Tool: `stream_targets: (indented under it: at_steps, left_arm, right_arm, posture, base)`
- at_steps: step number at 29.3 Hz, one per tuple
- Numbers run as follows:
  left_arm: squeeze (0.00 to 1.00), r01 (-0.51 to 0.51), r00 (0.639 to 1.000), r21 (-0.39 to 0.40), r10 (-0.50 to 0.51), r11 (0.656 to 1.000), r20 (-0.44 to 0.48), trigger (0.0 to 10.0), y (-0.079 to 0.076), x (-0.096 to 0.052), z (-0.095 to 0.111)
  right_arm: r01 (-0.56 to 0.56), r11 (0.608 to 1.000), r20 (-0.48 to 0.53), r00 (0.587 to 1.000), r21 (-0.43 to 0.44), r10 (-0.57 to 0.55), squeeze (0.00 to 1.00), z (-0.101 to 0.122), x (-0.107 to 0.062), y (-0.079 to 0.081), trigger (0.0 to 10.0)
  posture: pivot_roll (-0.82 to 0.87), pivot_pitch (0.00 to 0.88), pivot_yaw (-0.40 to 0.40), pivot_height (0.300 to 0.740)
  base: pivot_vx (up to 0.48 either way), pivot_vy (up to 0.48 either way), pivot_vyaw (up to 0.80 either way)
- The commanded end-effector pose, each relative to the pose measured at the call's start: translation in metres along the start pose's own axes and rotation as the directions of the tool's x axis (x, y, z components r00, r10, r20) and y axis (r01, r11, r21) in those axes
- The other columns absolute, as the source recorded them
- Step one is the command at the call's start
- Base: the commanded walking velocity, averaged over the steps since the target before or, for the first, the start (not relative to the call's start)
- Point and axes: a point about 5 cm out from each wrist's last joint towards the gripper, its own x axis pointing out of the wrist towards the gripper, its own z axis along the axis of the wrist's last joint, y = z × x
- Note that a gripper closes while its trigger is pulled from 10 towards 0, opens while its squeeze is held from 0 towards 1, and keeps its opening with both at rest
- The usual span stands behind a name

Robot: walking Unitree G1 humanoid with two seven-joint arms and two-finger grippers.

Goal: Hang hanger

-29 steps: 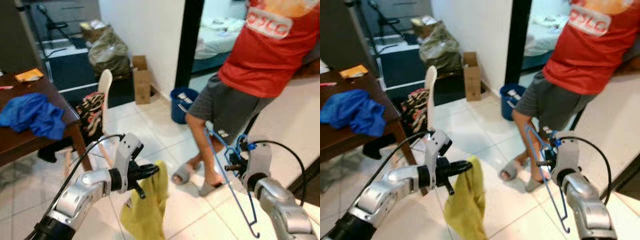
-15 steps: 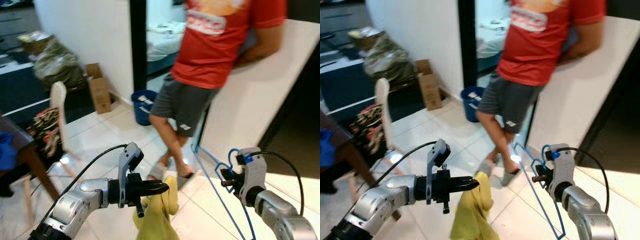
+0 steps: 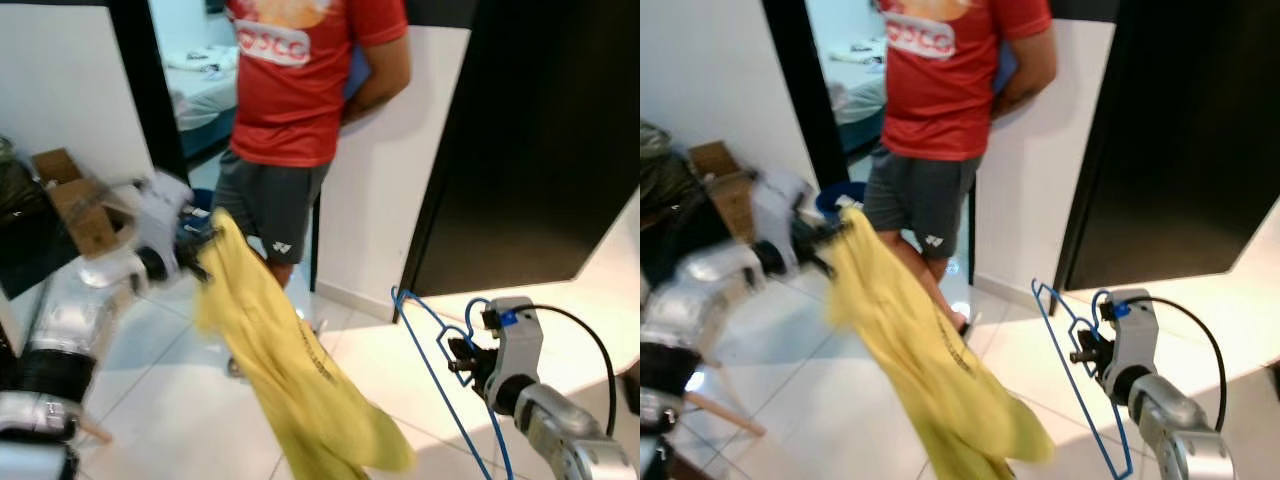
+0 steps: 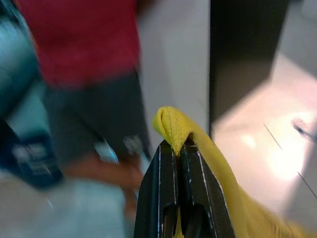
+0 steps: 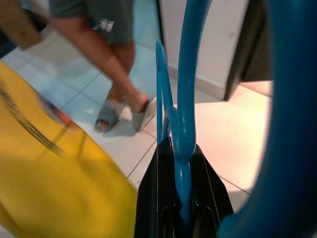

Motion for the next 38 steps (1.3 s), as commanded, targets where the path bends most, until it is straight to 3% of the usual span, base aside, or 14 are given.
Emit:
stream_targets:
  at_steps: [1,5,7,8,10,11,12,13,15,16,24,27,28,38]
  left_arm:
    - [0.0,0.054,0.985,0.008,-0.055,0.998,0.165,10.0,0.003,0.0,0.045]
    - [0.0,0.215,0.95,-0.018,-0.205,0.977,0.236,10.0,-0.017,0.002,0.065]
    - [0.0,0.486,0.869,-0.047,-0.477,0.873,0.129,10.0,-0.073,0.001,0.026]
    - [0.0,0.626,0.78,-0.079,-0.623,0.776,0.062,10.0,-0.11,-0.006,-0.001]
    - [0.0,0.626,0.78,-0.079,-0.623,0.776,0.062,10.0,-0.11,-0.006,-0.001]
    - [0.0,0.702,0.711,-0.105,-0.703,0.705,0.032,10.0,-0.132,-0.014,-0.018]
    - [0.0,0.702,0.711,-0.105,-0.703,0.705,0.032,10.0,-0.132,-0.014,-0.018]
    - [0.0,0.784,0.608,-0.161,-0.794,0.6,0.0,10.0,-0.163,-0.026,-0.037]
    - [0.0,0.784,0.608,-0.161,-0.794,0.6,0.0,10.0,-0.163,-0.026,-0.037]
    - [0.0,0.823,0.519,-0.253,-0.854,0.509,-0.029,10.0,-0.195,-0.039,-0.06]
    - [0.0,0.691,0.654,-0.17,-0.708,0.702,-0.267,10.0,-0.171,-0.031,-0.102]
    - [0.0,0.663,0.68,-0.133,-0.667,0.737,-0.306,10.0,-0.168,-0.031,-0.111]
    - [0.0,0.622,0.717,-0.144,-0.633,0.77,-0.291,10.0,-0.167,-0.028,-0.113]
    - [0.0,0.606,0.737,-0.145,-0.621,0.782,-0.269,10.0,-0.169,-0.025,-0.112]
  right_arm:
    - [-0.001,1.0,-0.001,1.0,0.024,0.001,0.0,0.0,-0.001,-0.002,10.0]
    - [-0.004,1.0,-0.005,1.0,0.03,0.004,0.0,-0.001,0.0,-0.002,10.0]
    - [-0.015,0.999,-0.02,1.0,0.033,0.016,0.0,-0.002,0.002,0.0,10.0]
    - [-0.023,0.999,-0.032,0.999,0.032,0.024,0.0,-0.002,0.003,0.001,10.0]
    - [-0.023,0.999,-0.032,0.999,0.032,0.024,0.0,-0.002,0.003,0.001,10.0]
    - [-0.029,0.999,-0.04,0.999,0.031,0.03,0.0,-0.003,0.003,0.002,10.0]
    - [-0.029,0.999,-0.04,0.999,0.031,0.03,0.0,-0.003,0.003,0.002,10.0]
    - [-0.042,0.999,-0.055,0.998,0.026,0.043,0.0,-0.003,0.003,0.003,10.0]
    - [-0.042,0.999,-0.055,0.998,0.026,0.043,0.0,-0.003,0.003,0.003,10.0]
    - [-0.062,0.998,-0.073,0.995,0.024,0.063,0.0,-0.004,0.005,0.005,10.0]
    - [-0.071,0.996,-0.042,0.996,0.059,0.073,0.0,-0.001,0.008,0.007,10.0]
    - [-0.066,0.995,-0.035,0.997,0.068,0.069,0.0,0.0,0.008,0.006,10.0]
    - [-0.059,0.995,-0.028,0.998,0.075,0.062,0.0,0.0,0.007,0.006,10.0]
    - [-0.066,0.993,-0.017,0.998,0.099,0.068,0.0,0.001,0.008,0.005,10.0]
  posture:
    - [-0.09,0.0,0.004,0.74]
    - [-0.09,0.0,0.01,0.74]
    - [-0.1,0.0,0.015,0.74]
    - [-0.1,0.0,0.017,0.74]
    - [-0.1,0.0,0.017,0.74]
    - [-0.1,0.0,0.017,0.74]
    - [-0.1,0.0,0.017,0.74]
    - [-0.11,0.0,0.017,0.74]
    - [-0.11,0.0,0.017,0.74]
    - [-0.1,0.0,0.012,0.74]
    - [-0.09,0.0,0.011,0.74]
    - [-0.09,0.0,0.016,0.74]
    - [-0.09,0.0,0.016,0.74]
    - [-0.09,0.0,0.013,0.74]
  base:
    - [0.0,0.0,-0.8]
    - [0.0,0.0,-0.8]
    - [0.0,0.0,-0.8]
    - [0.0,0.0,-0.8]
    - [0.0,0.0,-0.8]
    - [0.0,0.0,-0.8]
    - [0.0,0.0,-0.8]
    - [0.0,0.0,-0.8]
    - [0.0,0.0,-0.8]
    - [0.0,0.0,-0.8]
    - [0.0,0.0,-0.8]
    - [0.0,0.0,-0.8]
    - [0.0,0.0,-0.8]
    - [0.0,0.0,-0.8]
